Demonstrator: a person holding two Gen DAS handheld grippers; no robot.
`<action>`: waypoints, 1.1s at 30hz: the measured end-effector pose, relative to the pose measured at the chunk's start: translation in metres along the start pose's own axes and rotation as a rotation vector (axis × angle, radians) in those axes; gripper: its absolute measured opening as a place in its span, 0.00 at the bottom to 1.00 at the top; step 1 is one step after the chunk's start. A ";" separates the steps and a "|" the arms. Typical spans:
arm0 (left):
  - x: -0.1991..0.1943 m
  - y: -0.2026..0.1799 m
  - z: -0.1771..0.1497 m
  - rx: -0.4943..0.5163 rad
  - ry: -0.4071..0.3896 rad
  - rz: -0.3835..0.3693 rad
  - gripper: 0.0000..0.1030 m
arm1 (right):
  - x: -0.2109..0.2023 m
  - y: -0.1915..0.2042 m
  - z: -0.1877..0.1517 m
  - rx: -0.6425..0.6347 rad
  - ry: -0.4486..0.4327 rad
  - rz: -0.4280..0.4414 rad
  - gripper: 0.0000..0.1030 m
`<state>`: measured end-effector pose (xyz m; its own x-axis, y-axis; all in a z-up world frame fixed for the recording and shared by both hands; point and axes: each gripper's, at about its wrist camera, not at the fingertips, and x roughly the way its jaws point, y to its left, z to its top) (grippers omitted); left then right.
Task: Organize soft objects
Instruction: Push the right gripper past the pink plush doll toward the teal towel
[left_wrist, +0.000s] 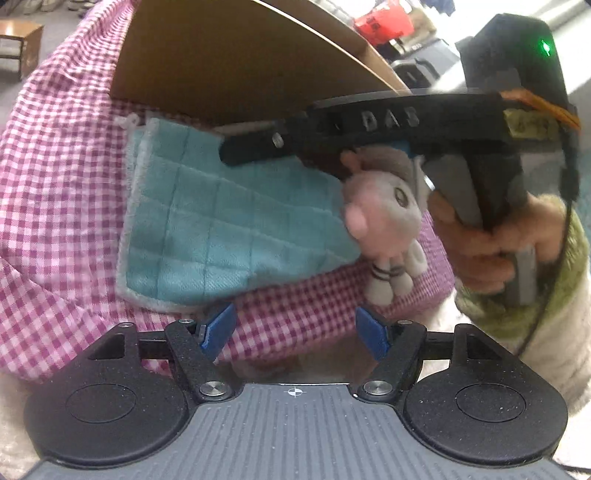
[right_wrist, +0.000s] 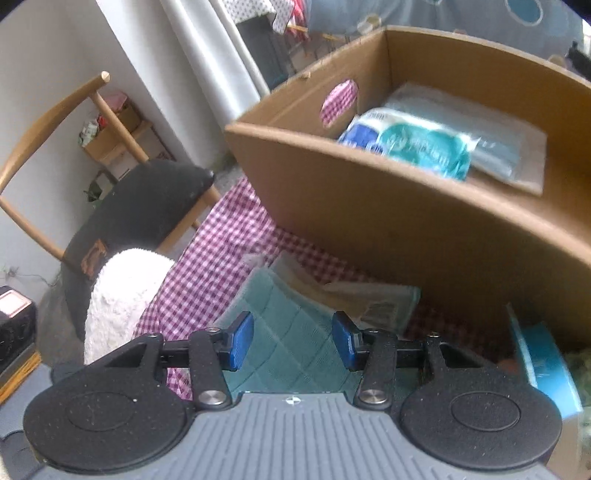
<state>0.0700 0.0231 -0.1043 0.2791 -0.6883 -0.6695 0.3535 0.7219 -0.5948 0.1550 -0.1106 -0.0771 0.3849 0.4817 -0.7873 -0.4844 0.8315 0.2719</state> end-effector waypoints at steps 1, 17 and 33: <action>-0.001 -0.001 0.000 0.006 -0.019 0.002 0.70 | 0.003 -0.001 -0.001 0.008 0.012 0.010 0.48; -0.002 -0.007 0.009 0.189 -0.109 0.016 0.71 | -0.065 -0.040 -0.086 0.597 -0.128 0.229 0.49; -0.008 0.005 0.006 0.146 -0.081 0.002 0.72 | 0.003 -0.069 -0.150 1.210 -0.189 0.340 0.45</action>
<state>0.0745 0.0318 -0.0988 0.3490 -0.6945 -0.6292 0.4772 0.7095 -0.5185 0.0718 -0.2083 -0.1814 0.5368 0.6683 -0.5150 0.4052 0.3312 0.8521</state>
